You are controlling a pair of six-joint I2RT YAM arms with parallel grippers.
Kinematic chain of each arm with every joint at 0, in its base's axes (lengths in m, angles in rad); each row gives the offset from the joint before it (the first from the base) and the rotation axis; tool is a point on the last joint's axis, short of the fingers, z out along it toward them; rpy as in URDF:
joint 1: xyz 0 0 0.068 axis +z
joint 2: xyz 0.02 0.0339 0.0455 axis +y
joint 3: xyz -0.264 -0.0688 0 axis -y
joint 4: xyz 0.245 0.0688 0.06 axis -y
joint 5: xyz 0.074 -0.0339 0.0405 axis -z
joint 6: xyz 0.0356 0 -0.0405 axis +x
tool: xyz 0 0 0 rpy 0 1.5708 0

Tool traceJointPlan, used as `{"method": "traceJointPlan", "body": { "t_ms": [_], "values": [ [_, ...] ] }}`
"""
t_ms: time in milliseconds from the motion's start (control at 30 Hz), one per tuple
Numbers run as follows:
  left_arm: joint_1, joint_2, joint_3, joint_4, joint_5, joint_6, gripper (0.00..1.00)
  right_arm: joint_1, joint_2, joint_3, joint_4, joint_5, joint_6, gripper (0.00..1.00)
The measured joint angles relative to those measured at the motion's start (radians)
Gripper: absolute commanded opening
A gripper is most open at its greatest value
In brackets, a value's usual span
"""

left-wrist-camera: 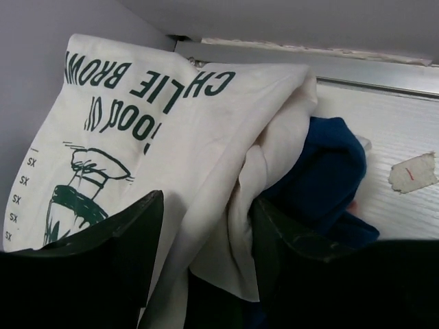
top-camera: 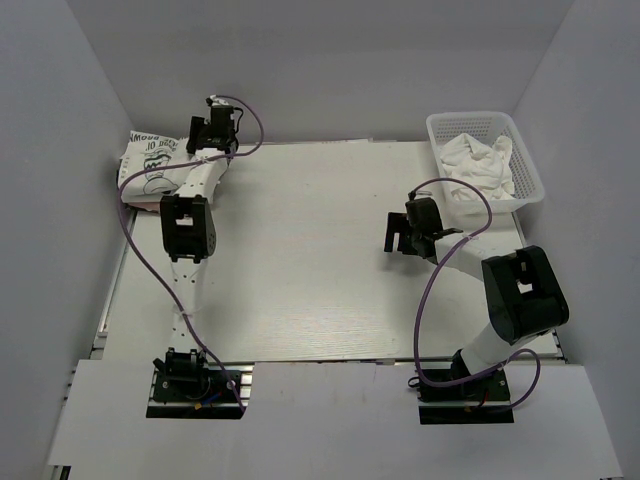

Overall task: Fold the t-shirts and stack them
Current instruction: Smooth out wrinkles on the folded tshirt

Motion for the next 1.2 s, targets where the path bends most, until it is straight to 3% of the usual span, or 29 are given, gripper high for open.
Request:
{"method": "traceJointPlan", "body": {
  "t_ms": [100,233,533,767,867,1067,1200],
  "values": [
    [0.010,-0.002,-0.002,0.002,0.004,-0.006,0.62,0.000,0.000,0.000,0.000,-0.001,0.000,0.90],
    [0.027,-0.005,-0.014,-0.017,0.043,-0.029,0.51,0.000,0.000,0.000,0.000,-0.002,0.000,0.90],
    [0.054,-0.051,-0.053,-0.050,0.052,-0.063,0.40,0.001,0.000,0.000,0.000,-0.013,0.000,0.90],
    [0.060,-0.145,-0.088,-0.044,0.032,-0.054,0.07,0.001,0.000,0.000,0.000,-0.019,0.000,0.90],
    [0.060,-0.173,-0.117,-0.024,0.020,-0.039,0.00,0.001,0.000,0.000,0.000,-0.021,0.000,0.90],
    [0.047,-0.174,-0.192,0.000,0.019,-0.009,0.00,0.001,0.000,0.000,0.000,-0.023,0.000,0.90],
    [0.029,-0.171,-0.254,0.030,0.040,0.011,0.23,0.001,0.000,0.004,0.000,-0.023,0.000,0.90]
  ]
}}
